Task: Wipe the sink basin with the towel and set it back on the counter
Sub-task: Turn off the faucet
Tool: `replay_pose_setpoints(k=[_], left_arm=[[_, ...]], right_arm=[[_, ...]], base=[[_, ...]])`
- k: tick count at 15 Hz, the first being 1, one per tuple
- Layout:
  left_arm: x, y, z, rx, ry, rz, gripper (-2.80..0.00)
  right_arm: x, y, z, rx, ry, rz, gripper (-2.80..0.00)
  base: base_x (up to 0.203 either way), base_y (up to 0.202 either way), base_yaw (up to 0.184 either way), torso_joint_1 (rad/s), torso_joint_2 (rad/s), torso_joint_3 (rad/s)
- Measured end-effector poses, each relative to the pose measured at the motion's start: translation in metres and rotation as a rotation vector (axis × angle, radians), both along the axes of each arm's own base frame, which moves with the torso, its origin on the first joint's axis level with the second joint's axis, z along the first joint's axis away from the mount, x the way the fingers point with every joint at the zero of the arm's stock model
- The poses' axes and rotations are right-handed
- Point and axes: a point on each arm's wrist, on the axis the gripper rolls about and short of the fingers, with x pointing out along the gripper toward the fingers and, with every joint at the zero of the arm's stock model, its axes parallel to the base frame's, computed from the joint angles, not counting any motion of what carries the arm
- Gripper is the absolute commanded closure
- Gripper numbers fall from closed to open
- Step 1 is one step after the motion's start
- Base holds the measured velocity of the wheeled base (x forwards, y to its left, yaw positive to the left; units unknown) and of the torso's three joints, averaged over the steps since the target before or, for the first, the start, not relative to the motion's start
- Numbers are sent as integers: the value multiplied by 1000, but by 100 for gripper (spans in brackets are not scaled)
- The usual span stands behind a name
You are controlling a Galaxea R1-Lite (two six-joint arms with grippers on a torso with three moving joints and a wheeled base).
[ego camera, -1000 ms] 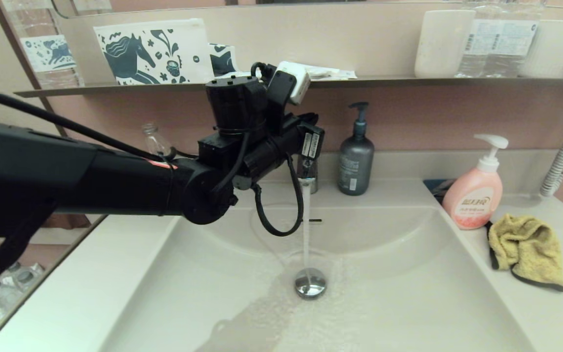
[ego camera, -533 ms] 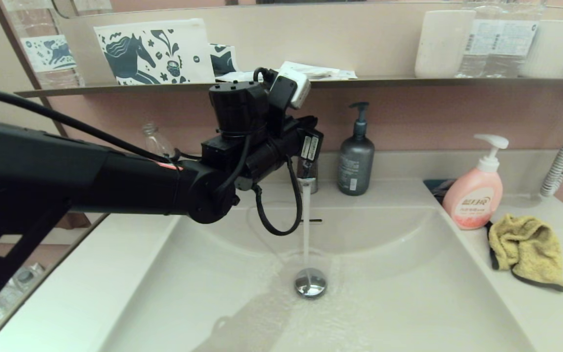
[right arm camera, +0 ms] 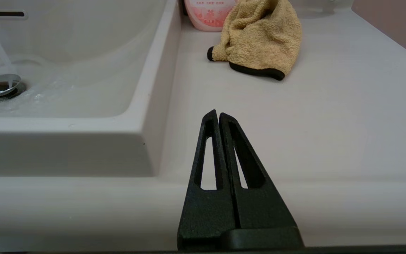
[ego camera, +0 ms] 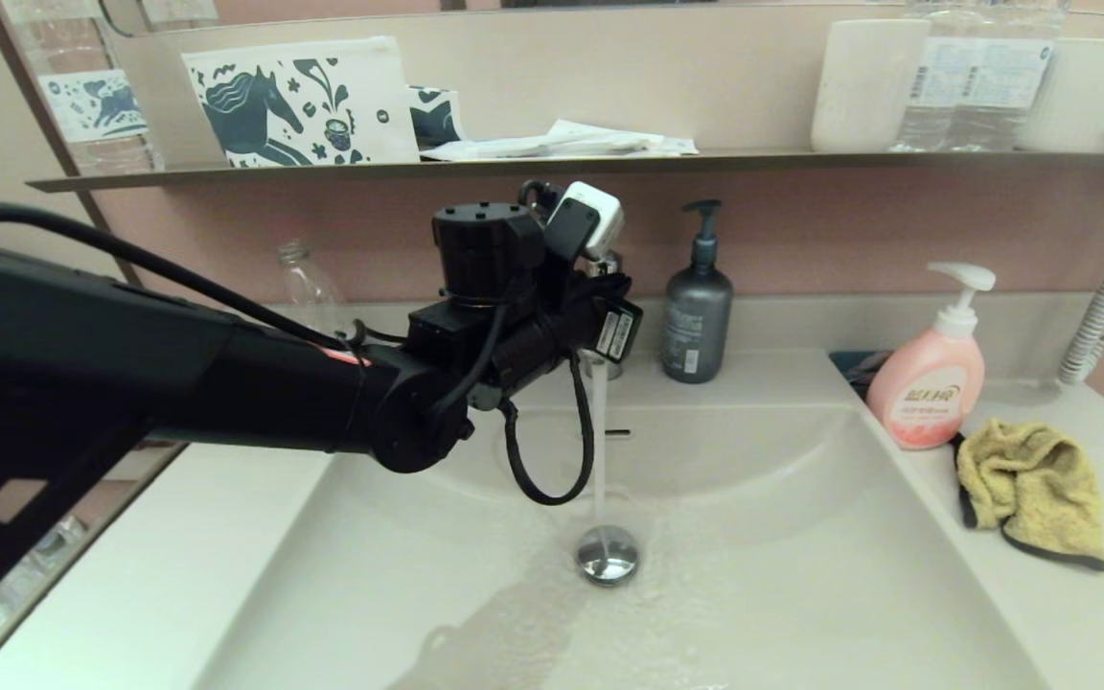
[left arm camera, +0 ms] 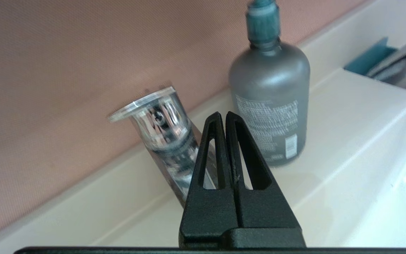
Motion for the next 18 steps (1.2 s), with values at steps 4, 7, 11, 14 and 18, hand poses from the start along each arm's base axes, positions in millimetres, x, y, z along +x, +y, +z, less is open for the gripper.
replay_pose_setpoints(k=[4, 7, 11, 14, 18], left_arm=[[-18, 2, 6, 5, 4, -23, 0], [-29, 5, 20, -14, -21, -33, 0], [-21, 12, 45, -28, -50, -8, 0], [-7, 16, 48, -16, -61, 18, 0], [11, 21, 41, -4, -59, 31, 0]], right_arm=[[0, 0, 0, 0, 0, 0, 0], [0, 0, 0, 0, 0, 0, 0], [0, 0, 0, 0, 0, 0, 0], [0, 0, 0, 0, 0, 0, 0], [0, 0, 0, 0, 0, 0, 0]], base=[[0, 0, 0, 0, 0, 0], [0, 0, 0, 0, 0, 0], [0, 0, 0, 0, 0, 0], [0, 0, 0, 0, 0, 0], [0, 0, 0, 0, 0, 0]])
